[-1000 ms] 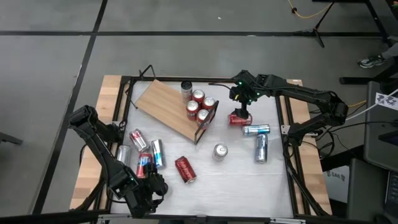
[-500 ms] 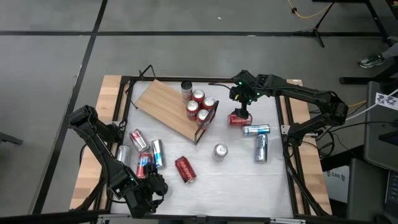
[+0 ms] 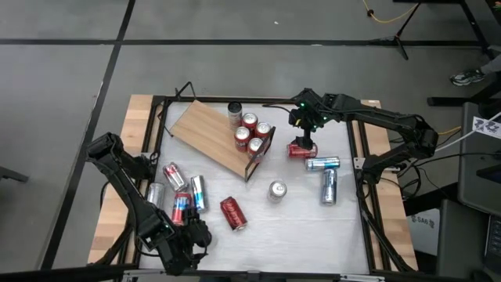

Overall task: Pick and place cans onto a shelf
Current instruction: Put the right pink and white soda can on the shelf aligned with the other right pink and white soda can

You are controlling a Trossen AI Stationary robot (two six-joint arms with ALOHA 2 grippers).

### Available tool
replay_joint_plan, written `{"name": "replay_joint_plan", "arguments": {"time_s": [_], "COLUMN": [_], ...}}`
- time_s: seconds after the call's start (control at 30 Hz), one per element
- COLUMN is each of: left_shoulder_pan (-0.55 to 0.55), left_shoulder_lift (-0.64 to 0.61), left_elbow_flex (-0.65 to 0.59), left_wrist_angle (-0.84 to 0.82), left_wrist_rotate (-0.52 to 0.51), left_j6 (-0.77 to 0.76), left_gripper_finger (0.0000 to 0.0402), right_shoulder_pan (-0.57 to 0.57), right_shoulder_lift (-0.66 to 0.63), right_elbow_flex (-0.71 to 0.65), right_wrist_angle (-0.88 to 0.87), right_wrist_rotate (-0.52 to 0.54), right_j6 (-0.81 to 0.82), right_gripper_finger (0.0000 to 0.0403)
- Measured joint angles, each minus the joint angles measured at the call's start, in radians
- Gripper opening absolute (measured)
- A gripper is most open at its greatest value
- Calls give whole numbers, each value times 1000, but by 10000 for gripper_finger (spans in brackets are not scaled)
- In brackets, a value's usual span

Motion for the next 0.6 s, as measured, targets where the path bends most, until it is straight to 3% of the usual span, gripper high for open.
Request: {"name": "replay_joint_plan", "arguments": {"time_s": [0.6], "left_shoulder_pan": [1], "left_shoulder_lift": [0], "left_elbow_flex": [0], "left_wrist_angle": [59], "left_wrist_rotate": [1], "left_j6": [0], "left_gripper_finger": [378], "right_shoulder_pan": [0], "right_shoulder_lift": [0], "right_elbow_flex": [0], "right_wrist_angle": [0], "right_wrist_rotate": [0], "right_j6": [0], "right_gripper_finger": [390]}}
